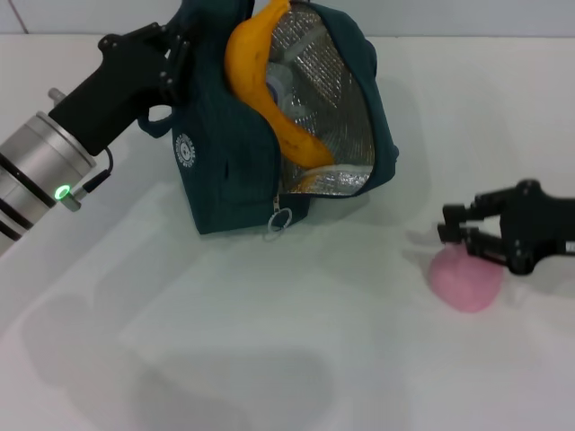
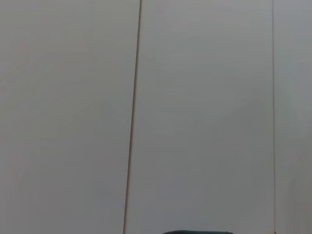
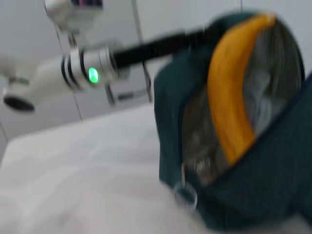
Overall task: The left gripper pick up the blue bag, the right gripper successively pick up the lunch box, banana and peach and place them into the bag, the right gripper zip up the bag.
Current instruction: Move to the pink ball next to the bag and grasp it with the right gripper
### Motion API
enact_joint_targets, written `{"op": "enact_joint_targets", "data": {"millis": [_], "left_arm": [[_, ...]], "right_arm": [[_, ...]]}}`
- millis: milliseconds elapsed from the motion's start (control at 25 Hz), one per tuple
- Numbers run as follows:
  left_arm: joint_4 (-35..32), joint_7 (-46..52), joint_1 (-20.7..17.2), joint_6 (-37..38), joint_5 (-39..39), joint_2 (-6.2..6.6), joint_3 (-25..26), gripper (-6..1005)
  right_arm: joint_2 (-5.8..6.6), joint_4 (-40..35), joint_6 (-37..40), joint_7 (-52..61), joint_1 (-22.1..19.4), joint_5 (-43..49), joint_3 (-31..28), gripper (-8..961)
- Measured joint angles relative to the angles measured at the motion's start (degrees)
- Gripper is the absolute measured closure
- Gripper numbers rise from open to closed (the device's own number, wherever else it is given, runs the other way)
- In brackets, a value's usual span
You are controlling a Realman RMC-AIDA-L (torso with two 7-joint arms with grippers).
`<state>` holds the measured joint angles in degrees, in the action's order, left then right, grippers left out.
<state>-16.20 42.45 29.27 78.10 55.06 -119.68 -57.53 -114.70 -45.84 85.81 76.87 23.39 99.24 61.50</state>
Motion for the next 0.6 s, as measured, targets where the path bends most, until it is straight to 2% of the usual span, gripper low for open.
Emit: {"op": "enact_joint_targets", "data": {"millis": [320,480,600], "left_arm": [[-0.08,-0.01,-0.35,0.23,0.11,-0.03,-0.04,962],[-0.03,-0.61,-0.29,0.23,0.16,-0.06,-0.11,962],[-0.01,-1.14,-0.34,0.23,0.18,-0.11,-0.14,962]], "right_arm": [[-0.39,0.2,0.57,-0.76,1.06,-9.94,-0.5,745],[-0.56,1.64,1.51,-0.51,4.71,-14.08,-0.18,752],[-0.59,2.11,1.57,0.65,7.29,-13.32,0.17,757]]}}
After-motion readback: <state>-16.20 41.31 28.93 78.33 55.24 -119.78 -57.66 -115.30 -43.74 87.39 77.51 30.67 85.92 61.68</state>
